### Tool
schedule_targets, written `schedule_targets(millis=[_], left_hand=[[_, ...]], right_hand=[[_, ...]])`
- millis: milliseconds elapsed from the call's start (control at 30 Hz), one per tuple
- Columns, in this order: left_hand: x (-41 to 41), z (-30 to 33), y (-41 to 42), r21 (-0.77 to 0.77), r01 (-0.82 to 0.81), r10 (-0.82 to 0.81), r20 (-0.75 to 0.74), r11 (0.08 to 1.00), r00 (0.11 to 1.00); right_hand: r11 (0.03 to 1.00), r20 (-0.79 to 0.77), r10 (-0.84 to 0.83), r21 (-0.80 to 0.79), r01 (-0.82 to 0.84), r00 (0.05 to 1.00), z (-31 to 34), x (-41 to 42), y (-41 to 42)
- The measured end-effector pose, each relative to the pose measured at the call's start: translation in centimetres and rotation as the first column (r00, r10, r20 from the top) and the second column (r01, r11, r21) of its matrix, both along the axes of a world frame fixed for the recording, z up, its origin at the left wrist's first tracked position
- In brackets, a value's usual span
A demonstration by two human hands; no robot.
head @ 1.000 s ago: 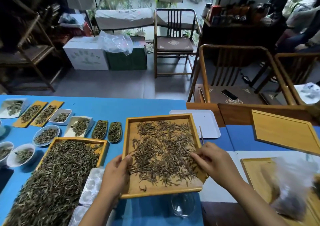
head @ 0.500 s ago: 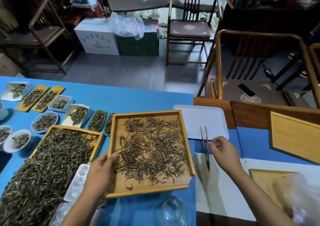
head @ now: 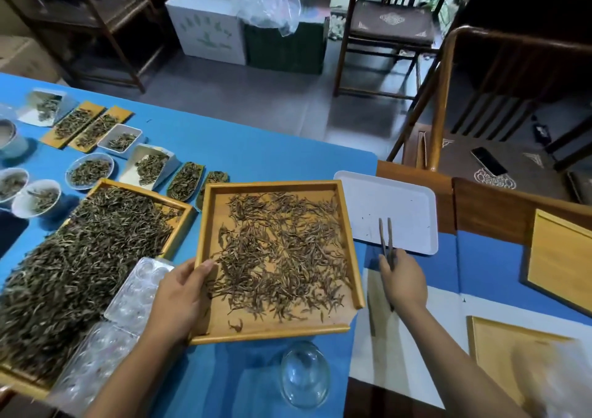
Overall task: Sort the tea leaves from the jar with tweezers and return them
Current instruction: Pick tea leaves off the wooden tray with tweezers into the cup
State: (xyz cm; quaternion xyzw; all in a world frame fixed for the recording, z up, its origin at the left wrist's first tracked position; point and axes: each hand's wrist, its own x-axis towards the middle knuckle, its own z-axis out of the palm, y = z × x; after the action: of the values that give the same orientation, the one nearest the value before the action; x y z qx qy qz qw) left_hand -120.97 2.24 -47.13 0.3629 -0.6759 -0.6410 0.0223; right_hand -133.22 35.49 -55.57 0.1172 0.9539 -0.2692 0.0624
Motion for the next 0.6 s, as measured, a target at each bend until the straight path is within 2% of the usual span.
schedule_targets(millis=[167,367,600], left_hand=[[2.1,1.7,0.5,0.014,-0.015,0.016,-0.033,1.000,0.999],[4.2,3.0,-0.5,0.034,0.004,-0.002,-0.063,0.999,0.998],[4.5,3.5,-2.6,0.066,0.067,-0.061,-0.084,0.996,0.995]], right_hand=[[0.992,-0.070,0.098,-0.067,-0.103,0.993,4.0,3.2,1.8],[0.990,-0.093,0.122,-0.067,-0.128,0.988,9.8,9.9,1.6],[0.964,-0.107,0.079,-0.245,-0.103,0.991,14.9,17.9,-3.4]])
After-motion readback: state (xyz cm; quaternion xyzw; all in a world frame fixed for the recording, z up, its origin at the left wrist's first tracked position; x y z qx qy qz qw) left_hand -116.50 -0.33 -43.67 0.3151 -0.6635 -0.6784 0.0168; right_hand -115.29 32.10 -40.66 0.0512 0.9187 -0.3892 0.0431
